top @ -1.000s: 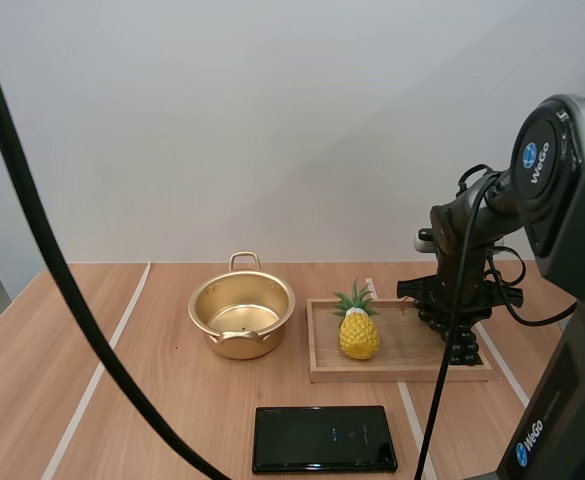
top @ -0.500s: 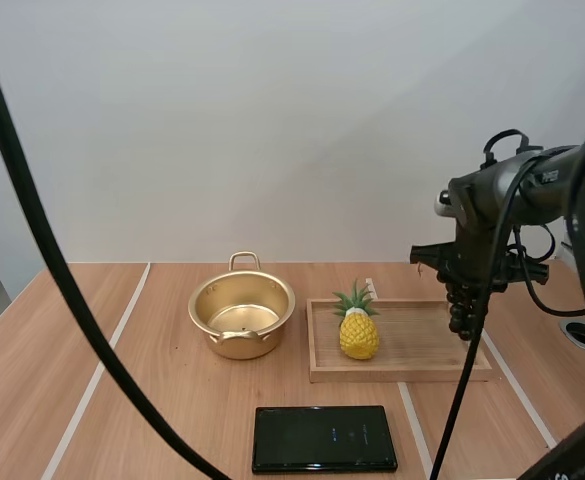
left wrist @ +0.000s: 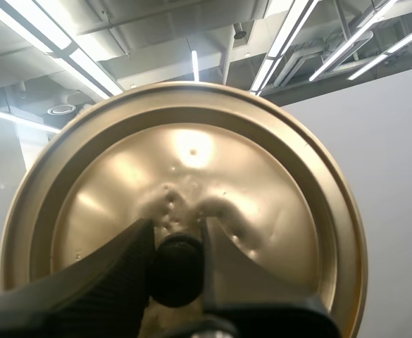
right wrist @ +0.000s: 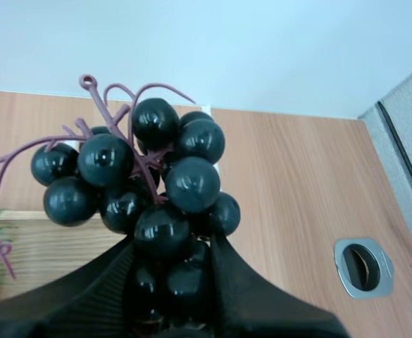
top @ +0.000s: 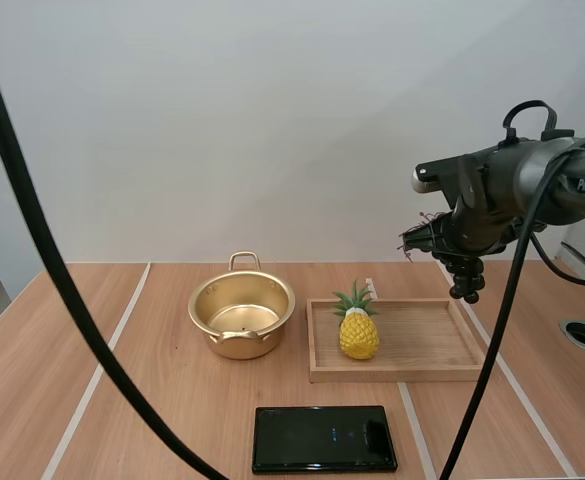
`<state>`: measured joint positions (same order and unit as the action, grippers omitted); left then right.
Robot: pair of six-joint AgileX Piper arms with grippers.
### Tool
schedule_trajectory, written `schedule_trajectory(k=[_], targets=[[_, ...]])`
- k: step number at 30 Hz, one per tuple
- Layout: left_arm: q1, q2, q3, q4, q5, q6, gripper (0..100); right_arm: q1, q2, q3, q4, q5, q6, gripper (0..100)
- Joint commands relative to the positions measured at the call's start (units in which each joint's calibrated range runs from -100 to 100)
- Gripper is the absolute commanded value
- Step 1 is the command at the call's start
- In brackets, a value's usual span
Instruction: Open the pot, put the grape inside, and close it
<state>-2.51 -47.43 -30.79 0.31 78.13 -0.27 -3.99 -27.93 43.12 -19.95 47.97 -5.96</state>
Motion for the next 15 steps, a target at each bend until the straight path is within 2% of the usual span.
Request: schedule_trajectory(k=[1,6,9,12,15], targets=[[-0.06,-0.28,-0.16,0.3,-1.0,-0.4,0,0.95,-2.43,0.04,2.8,-2.0,-0.21,0],[-0.06,-0.28,-0.16,0.3,-0.66,-0.4,0,1.03,-5.8,0.04,3.26,-8.46,11.92,0],[-0.06,-0.28,-0.16,0.3,-0.66,-0.4,0,1.11,-7.05,0.04,3.15,-15.77,11.39,0],[-0.06,-0.28,-0.16,0.39,-0.26,-0.31,0,1.11,-8.38,0.04,3.27,-20.91,6.22,0],[-0.06,-0.28,-0.16,0.39,0.24,0.09,0,1.35,-9.64,0.04,3.97,-21.41,0.36,0]])
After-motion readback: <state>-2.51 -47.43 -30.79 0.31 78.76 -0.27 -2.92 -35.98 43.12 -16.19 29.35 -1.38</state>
